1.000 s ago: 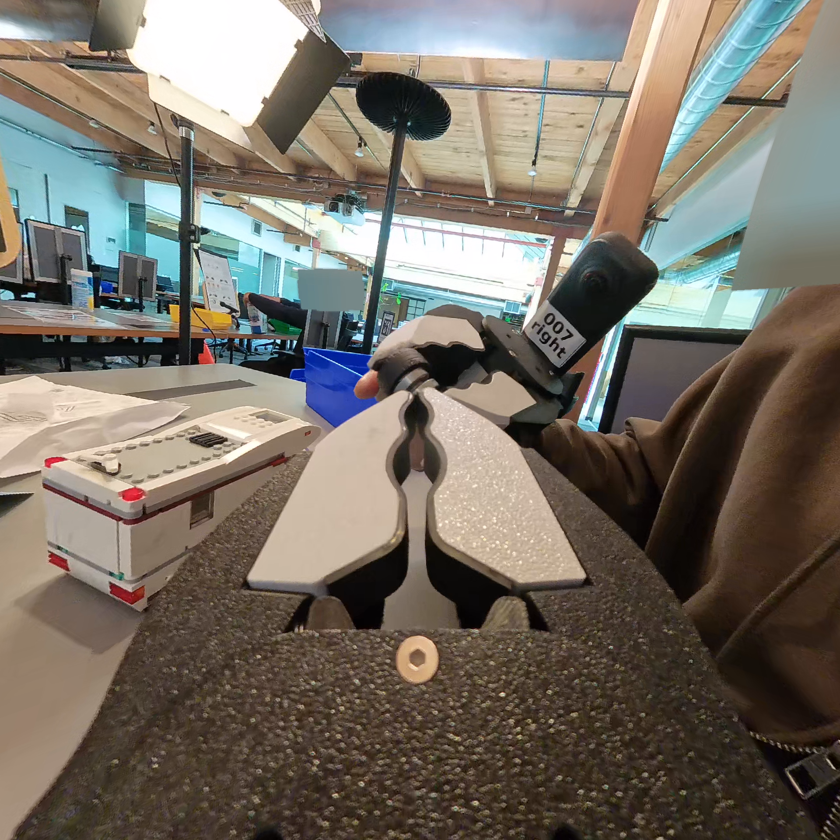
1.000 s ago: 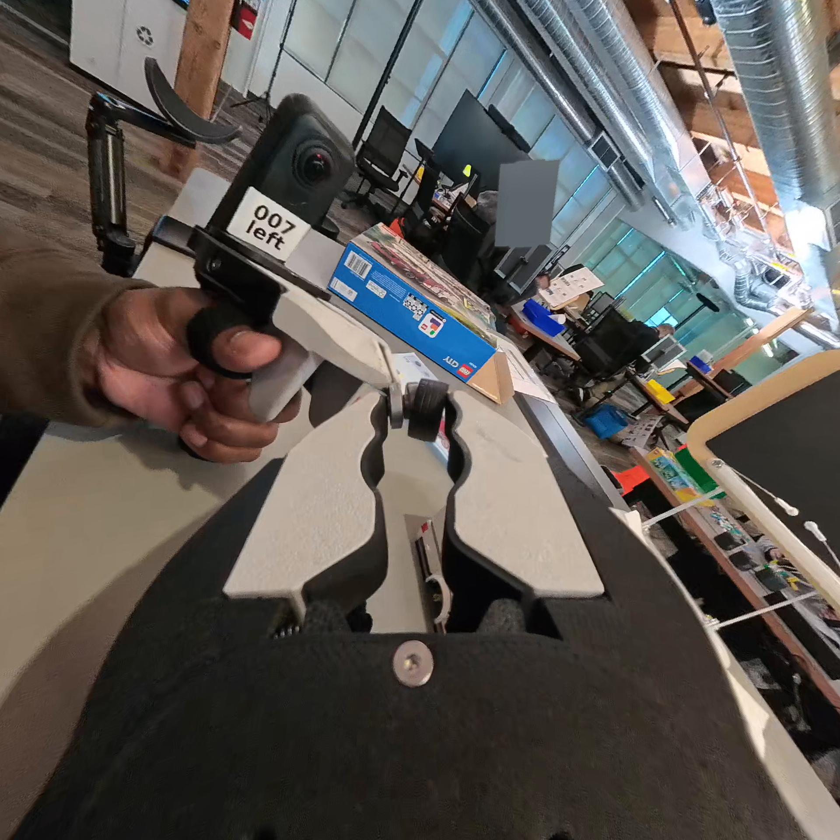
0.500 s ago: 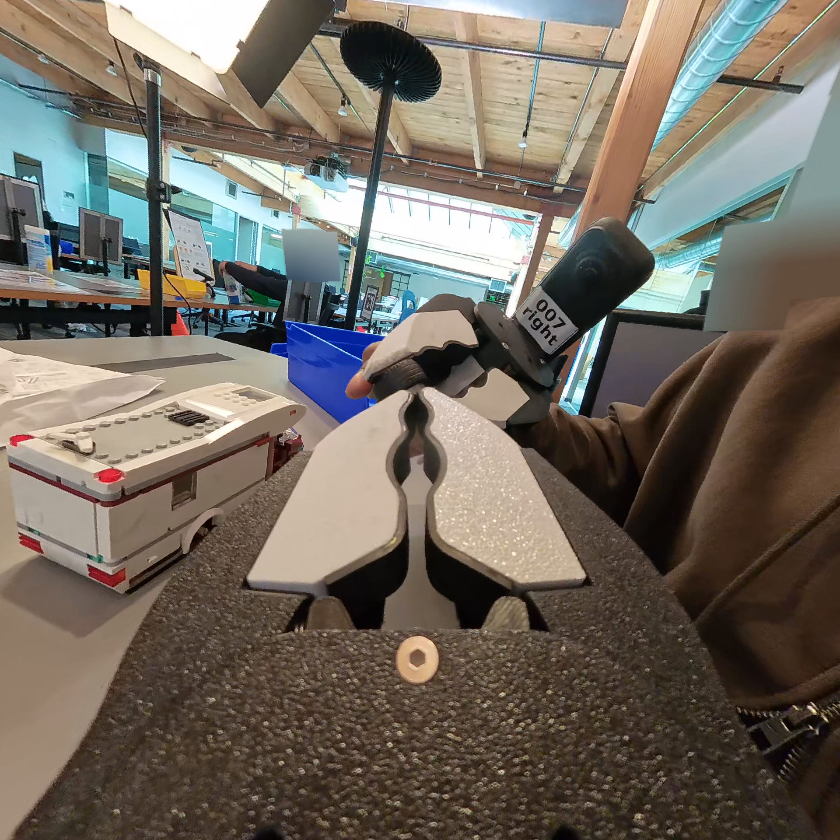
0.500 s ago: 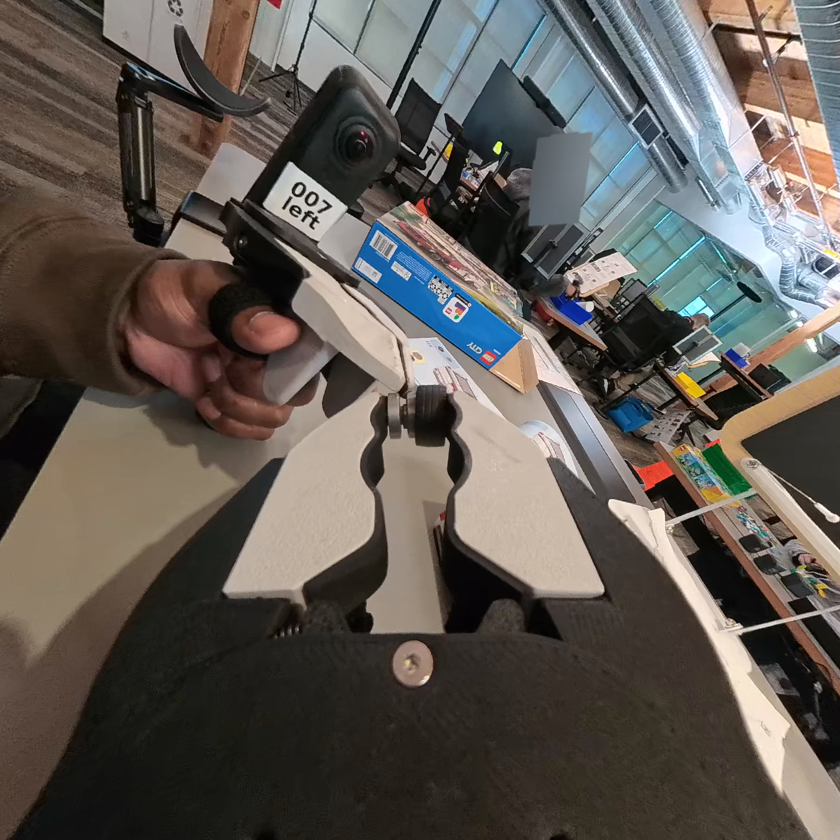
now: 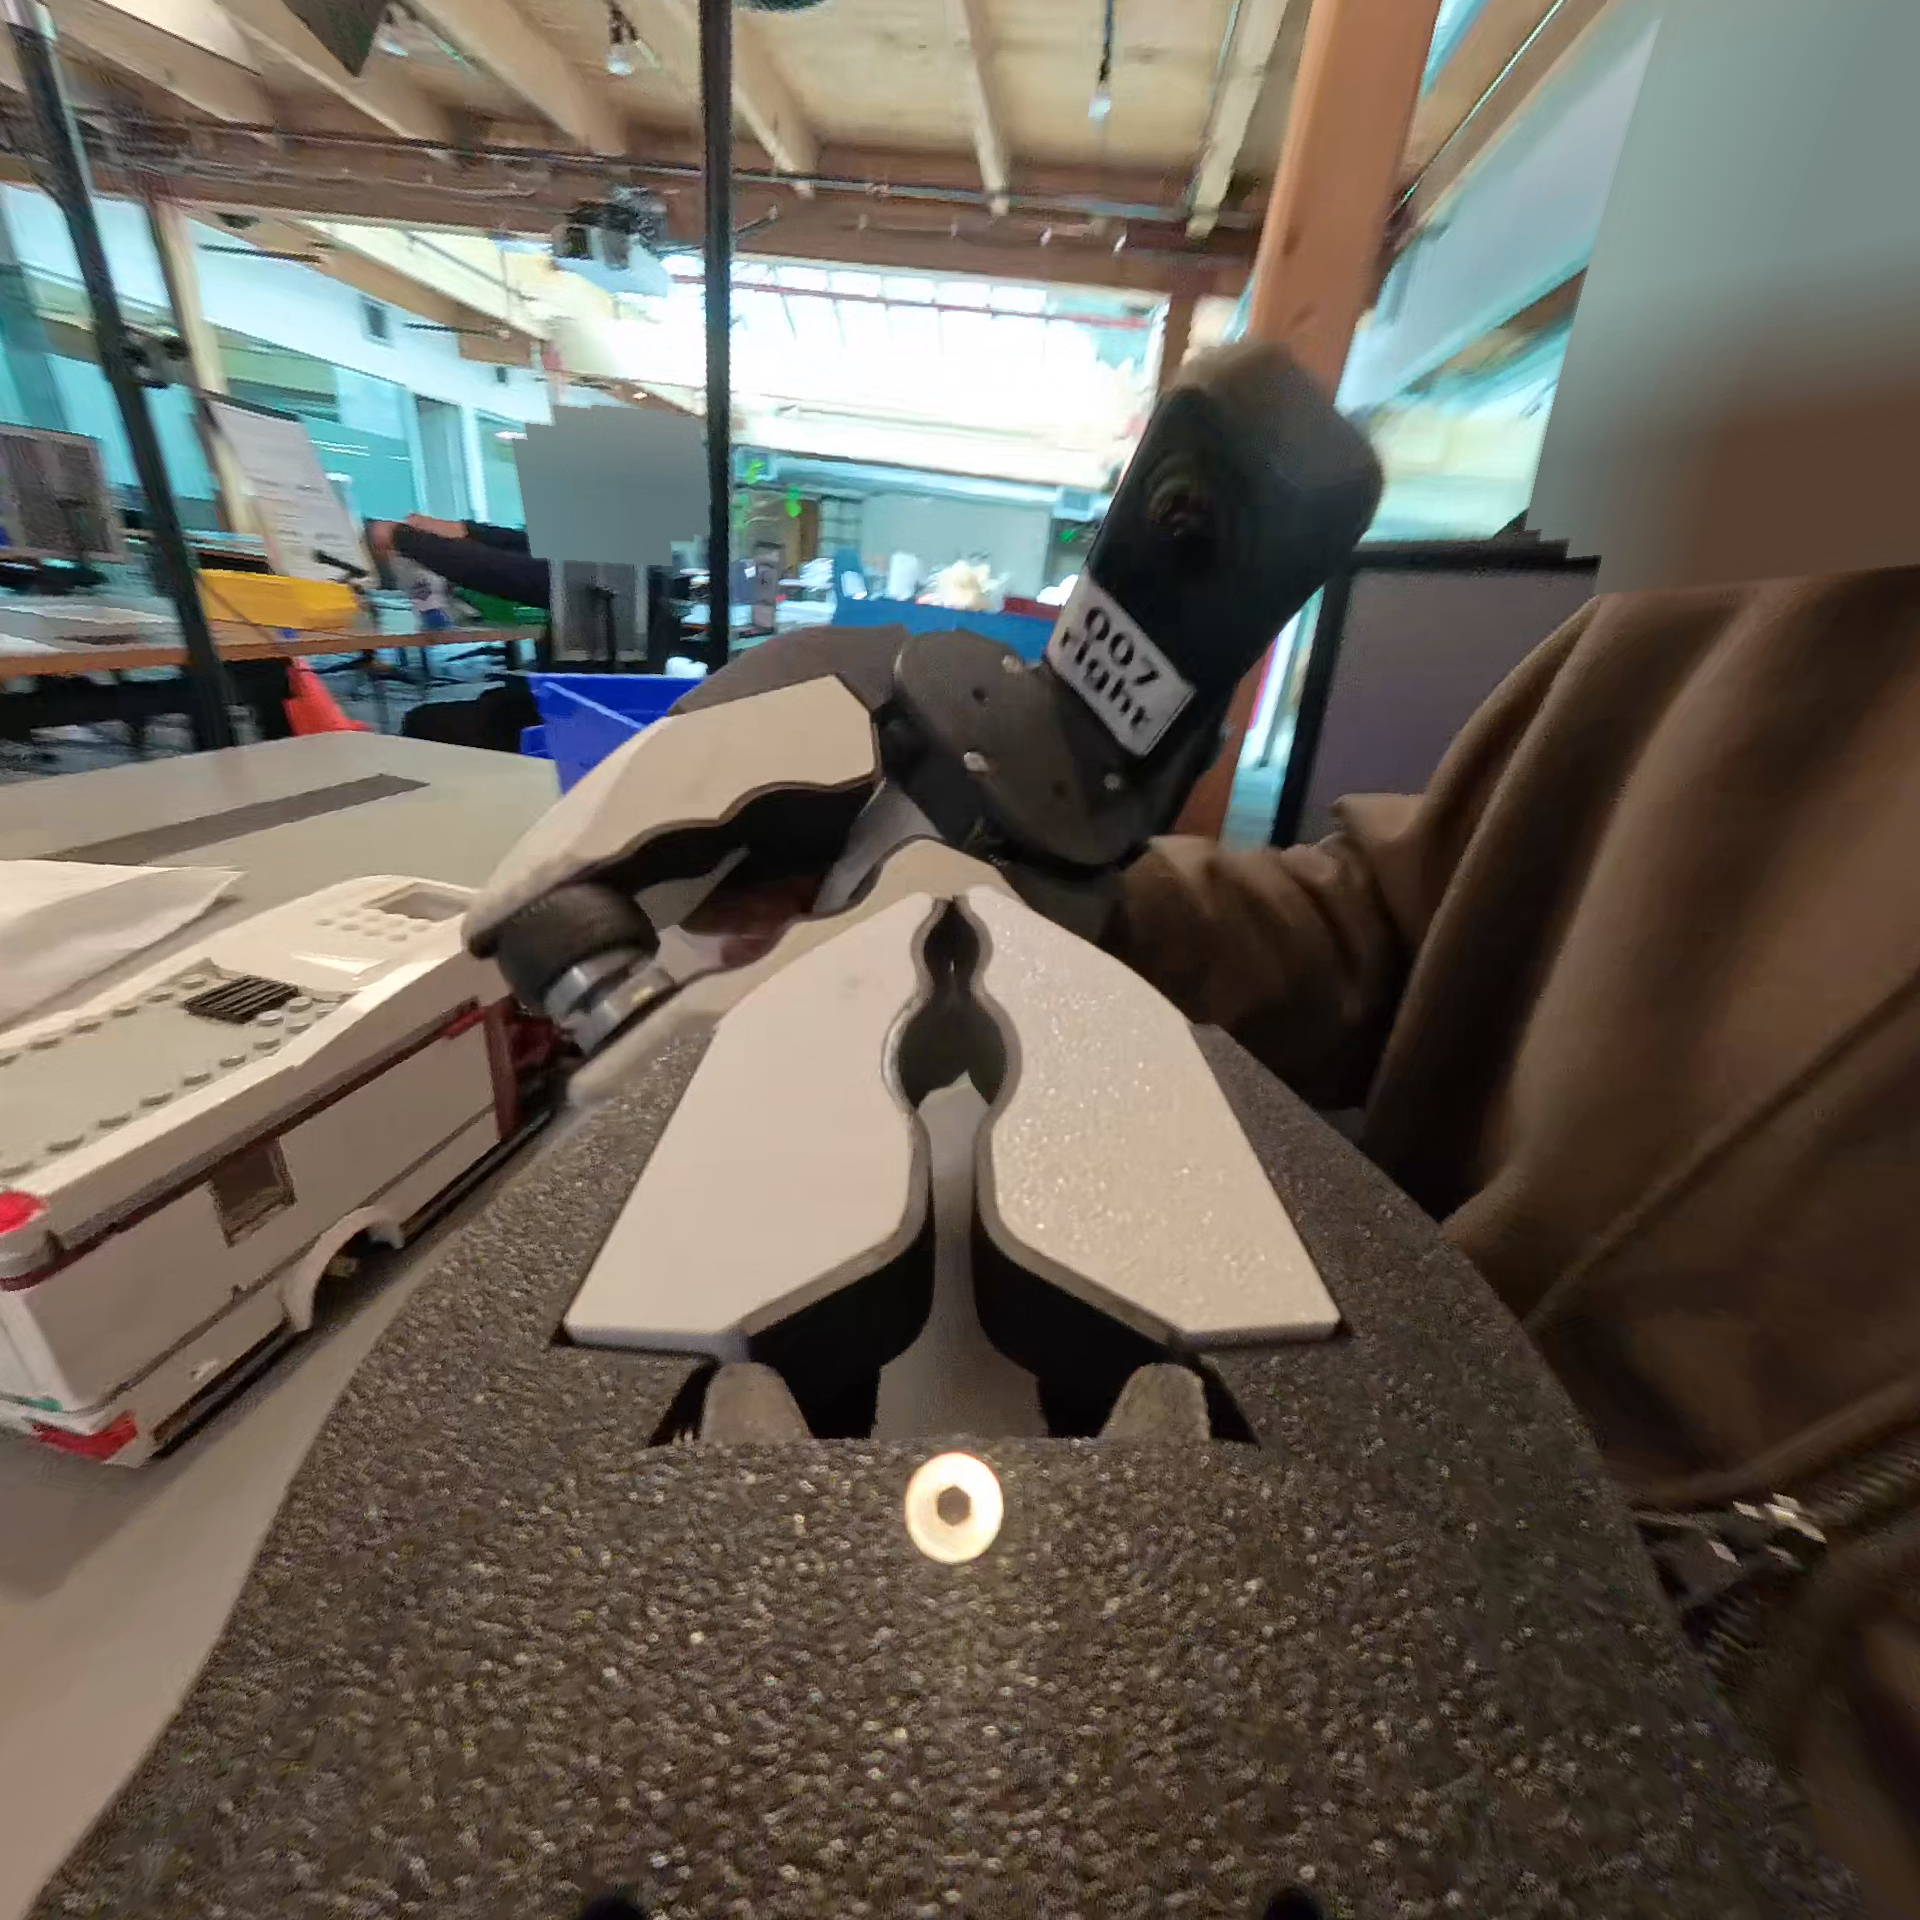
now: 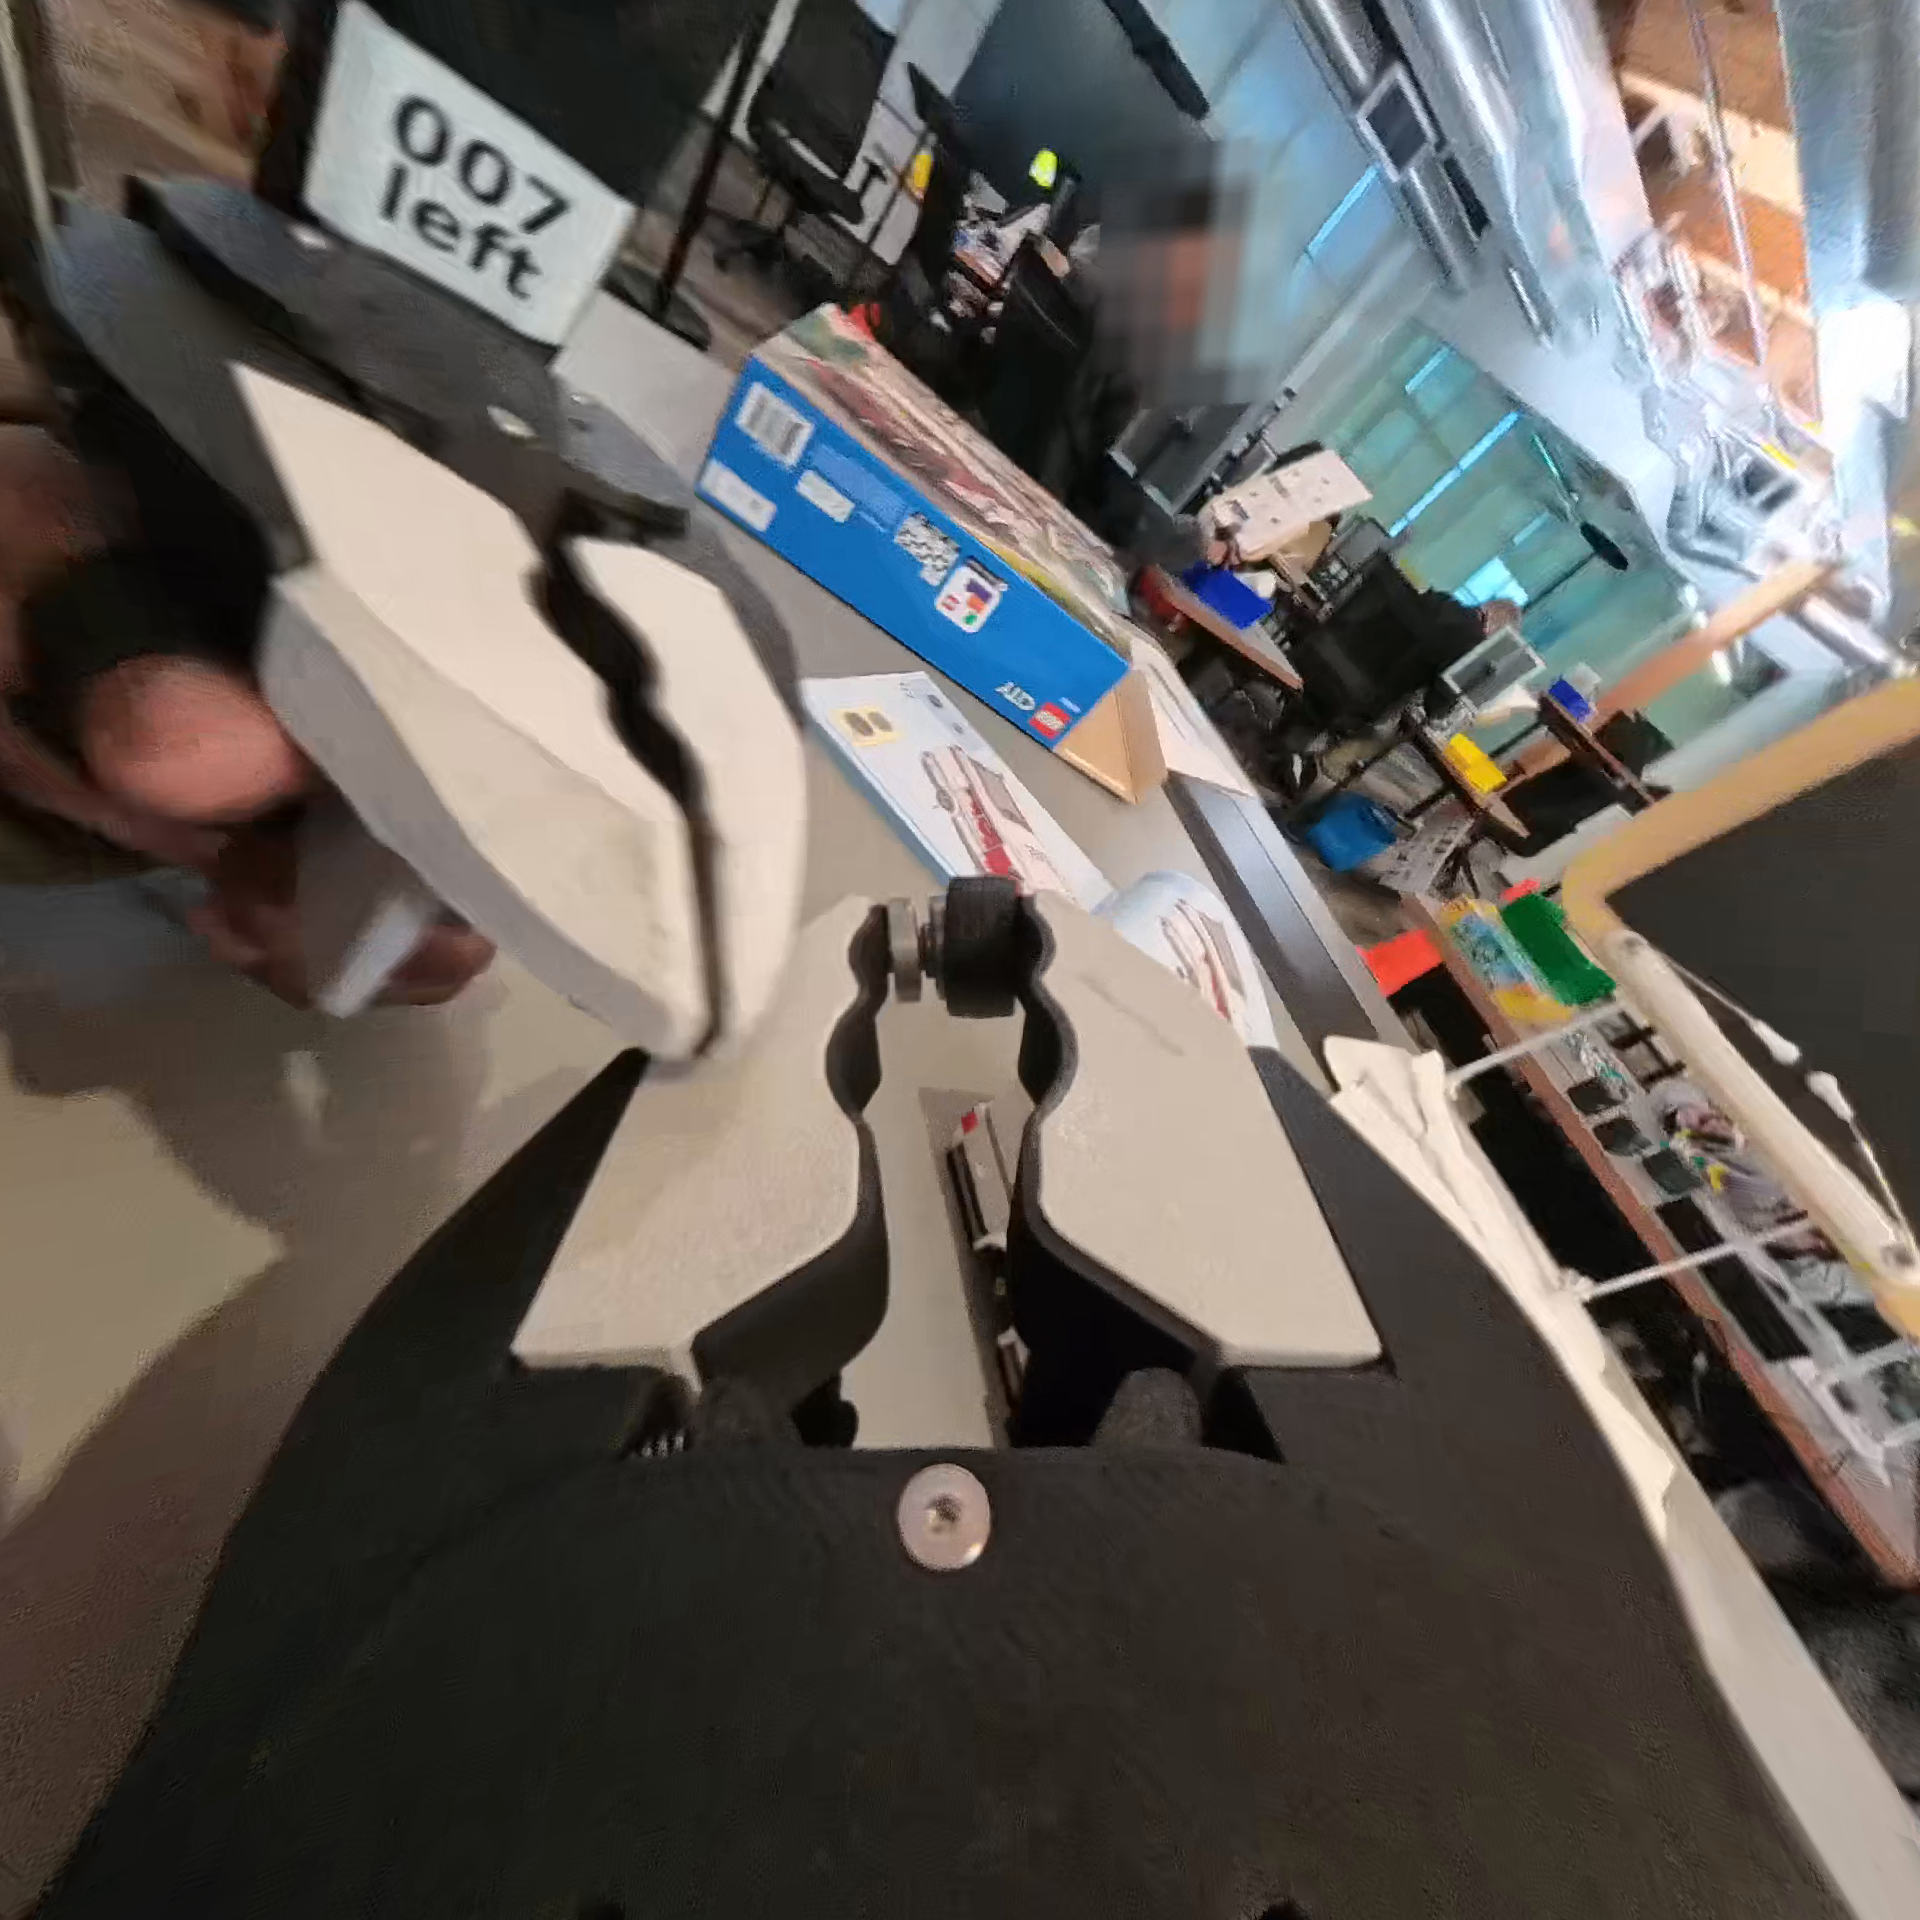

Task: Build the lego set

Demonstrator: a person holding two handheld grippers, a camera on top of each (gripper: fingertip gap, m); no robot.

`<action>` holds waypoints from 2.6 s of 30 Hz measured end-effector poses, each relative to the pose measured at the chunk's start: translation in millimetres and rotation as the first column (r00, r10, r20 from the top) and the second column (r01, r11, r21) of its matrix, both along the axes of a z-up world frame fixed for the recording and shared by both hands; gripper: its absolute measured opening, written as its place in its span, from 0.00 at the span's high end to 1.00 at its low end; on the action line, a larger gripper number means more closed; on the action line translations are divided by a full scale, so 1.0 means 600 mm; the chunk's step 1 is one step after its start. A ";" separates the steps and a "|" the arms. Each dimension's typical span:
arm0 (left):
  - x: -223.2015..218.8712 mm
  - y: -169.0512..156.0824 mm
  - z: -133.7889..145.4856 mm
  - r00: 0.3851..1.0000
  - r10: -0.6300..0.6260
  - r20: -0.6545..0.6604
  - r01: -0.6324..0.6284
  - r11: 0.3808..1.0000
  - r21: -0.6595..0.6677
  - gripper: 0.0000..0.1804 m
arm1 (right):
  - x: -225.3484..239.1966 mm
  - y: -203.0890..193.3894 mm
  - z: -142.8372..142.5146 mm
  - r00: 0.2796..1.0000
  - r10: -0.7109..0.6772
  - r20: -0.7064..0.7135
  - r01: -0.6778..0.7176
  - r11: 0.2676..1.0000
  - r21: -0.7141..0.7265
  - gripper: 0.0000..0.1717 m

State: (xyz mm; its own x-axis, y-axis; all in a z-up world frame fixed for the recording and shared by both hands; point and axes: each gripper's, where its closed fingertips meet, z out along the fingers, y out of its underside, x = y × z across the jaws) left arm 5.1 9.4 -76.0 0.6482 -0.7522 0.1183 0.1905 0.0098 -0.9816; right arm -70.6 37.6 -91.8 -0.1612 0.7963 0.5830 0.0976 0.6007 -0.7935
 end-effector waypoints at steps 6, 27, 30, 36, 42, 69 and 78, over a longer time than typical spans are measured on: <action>-0.092 0.009 0.000 0.983 0.122 0.136 -0.119 0.992 -0.033 1.00 | 0.003 -0.004 -0.003 0.999 0.045 0.001 -0.044 0.984 -0.172 0.87; -0.048 0.008 -0.036 0.985 -0.052 0.167 0.088 0.973 -0.213 1.00 | -0.002 -0.035 -0.040 0.993 0.104 0.053 -0.092 0.978 -0.190 0.87; -0.044 0.009 -0.032 0.994 -0.018 0.109 0.039 0.981 -0.190 1.00 | -0.008 -0.029 -0.040 0.997 0.070 0.044 -0.060 0.975 -0.213 0.87; -0.101 0.012 -0.025 0.971 0.056 0.231 -0.011 0.981 -0.192 1.00 | -0.004 -0.026 -0.026 0.996 0.087 0.001 -0.084 0.955 -0.284 0.87; -0.112 0.021 -0.032 0.957 0.088 0.276 -0.017 0.968 -0.250 0.97 | -0.001 -0.034 -0.021 0.992 0.128 -0.020 -0.127 0.936 -0.327 0.87; -0.069 0.028 -0.023 0.715 -0.052 0.697 0.388 0.859 -0.334 0.86 | 0.010 -0.041 -0.004 0.982 0.152 -0.110 -0.173 0.960 -0.218 0.84; -0.071 0.033 -0.037 0.809 0.013 0.588 0.278 0.873 -0.401 0.86 | 0.006 -0.040 -0.016 0.994 0.097 -0.046 -0.097 0.995 0.005 0.84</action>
State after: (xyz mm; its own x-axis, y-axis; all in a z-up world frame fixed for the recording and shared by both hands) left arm -37.7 29.1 -98.0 0.2542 -0.5905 0.7660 0.6655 -0.4679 -0.5815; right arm -66.8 13.8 -101.4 -0.2103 0.7770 0.5933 0.0025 0.6073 -0.7944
